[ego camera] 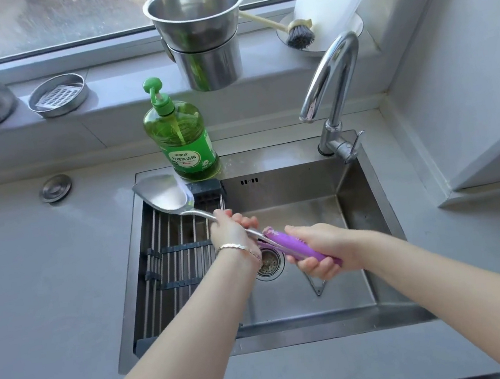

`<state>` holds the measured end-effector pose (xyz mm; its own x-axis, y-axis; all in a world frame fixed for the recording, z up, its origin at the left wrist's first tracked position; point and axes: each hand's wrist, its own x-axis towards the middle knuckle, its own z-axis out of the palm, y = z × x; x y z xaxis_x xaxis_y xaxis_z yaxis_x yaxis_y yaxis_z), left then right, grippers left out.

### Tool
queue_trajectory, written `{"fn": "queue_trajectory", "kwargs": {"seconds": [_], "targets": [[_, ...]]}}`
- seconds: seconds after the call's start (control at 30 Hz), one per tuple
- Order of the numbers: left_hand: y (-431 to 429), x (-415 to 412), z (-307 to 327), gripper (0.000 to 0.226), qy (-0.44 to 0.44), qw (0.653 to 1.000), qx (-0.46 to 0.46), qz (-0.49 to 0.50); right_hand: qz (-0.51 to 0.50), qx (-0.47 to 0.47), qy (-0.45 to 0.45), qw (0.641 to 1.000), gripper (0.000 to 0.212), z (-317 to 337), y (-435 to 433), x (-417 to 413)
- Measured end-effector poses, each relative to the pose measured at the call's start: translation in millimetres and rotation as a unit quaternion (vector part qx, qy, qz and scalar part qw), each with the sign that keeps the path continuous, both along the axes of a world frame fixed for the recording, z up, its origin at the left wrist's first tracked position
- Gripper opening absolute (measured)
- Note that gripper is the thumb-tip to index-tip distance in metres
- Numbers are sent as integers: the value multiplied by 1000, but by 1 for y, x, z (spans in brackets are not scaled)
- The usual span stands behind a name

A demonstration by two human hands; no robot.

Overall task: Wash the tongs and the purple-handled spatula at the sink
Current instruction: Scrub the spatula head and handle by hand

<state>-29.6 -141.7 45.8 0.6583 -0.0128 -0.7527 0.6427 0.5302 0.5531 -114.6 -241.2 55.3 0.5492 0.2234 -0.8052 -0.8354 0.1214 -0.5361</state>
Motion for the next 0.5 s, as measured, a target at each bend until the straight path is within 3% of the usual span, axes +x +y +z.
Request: {"fn": "queue_trajectory", "kwargs": {"seconds": [0.1, 0.2, 0.27, 0.33, 0.4, 0.43, 0.5], "targets": [[-12, -26, -1, 26, 9, 970, 145, -198, -22, -130, -72, 989, 52, -5, 22, 0], [-9, -34, -2, 32, -17, 886, 268, -378, -24, -165, -97, 981, 56, -9, 24, -7], [-4, -35, -4, 27, -7, 851, 250, -462, -9, -206, -127, 970, 53, -11, 14, -19], [3, -31, -8, 29, 34, 840, 206, -501, -23, -263, -160, 951, 45, -16, 0, -31], [12, -25, -10, 29, 53, 818, 207, -534, -60, -377, -215, 899, 35, -28, -16, -41], [16, -21, -10, 30, 42, 789, 240, -563, -67, -438, -258, 858, 30, -32, -23, -44], [24, -15, -8, 33, -33, 682, 350, -642, -42, -481, -334, 809, 29, -34, -30, -45]]}}
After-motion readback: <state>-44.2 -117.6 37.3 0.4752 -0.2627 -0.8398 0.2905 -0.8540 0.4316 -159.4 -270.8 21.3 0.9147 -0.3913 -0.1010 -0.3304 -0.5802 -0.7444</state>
